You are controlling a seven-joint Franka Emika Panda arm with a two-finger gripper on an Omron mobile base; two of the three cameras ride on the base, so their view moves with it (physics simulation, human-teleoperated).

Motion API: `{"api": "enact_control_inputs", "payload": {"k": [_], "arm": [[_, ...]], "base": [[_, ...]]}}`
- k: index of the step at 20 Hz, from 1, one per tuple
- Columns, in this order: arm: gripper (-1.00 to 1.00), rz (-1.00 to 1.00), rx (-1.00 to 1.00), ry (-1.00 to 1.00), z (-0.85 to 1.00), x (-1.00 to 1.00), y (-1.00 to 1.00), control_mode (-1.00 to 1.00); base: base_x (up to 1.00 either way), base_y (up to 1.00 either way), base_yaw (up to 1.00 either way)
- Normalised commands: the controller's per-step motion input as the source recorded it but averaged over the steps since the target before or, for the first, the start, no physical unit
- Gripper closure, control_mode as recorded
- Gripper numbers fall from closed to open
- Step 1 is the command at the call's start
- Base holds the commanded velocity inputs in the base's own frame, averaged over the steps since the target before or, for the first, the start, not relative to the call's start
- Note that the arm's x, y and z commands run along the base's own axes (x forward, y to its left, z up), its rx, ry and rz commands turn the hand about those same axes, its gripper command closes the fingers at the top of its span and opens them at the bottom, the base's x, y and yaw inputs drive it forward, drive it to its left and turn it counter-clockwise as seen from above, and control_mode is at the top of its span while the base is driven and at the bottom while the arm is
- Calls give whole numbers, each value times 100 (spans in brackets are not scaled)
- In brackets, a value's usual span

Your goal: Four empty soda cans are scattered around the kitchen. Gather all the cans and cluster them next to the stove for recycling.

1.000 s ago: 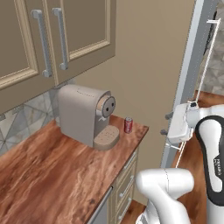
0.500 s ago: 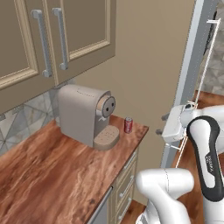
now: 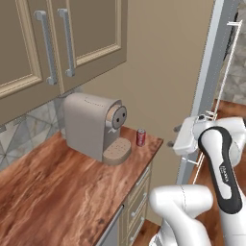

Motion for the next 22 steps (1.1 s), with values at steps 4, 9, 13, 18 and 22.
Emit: {"api": "enact_control_inputs", "payload": {"k": [4,9,13,18,22], "arm": [[-100,0,0,0,-20,14,0,-100],[-100,0,0,0,-16,17,0,-100],[-100,0,0,0,-14,19,0,-100],[-100,0,0,0,-12,18,0,-100],[-100,0,0,0,-11,18,0,-100]], "base": [[0,0,0],[0,0,0],[0,0,0],[0,0,0],[0,0,0]]}}
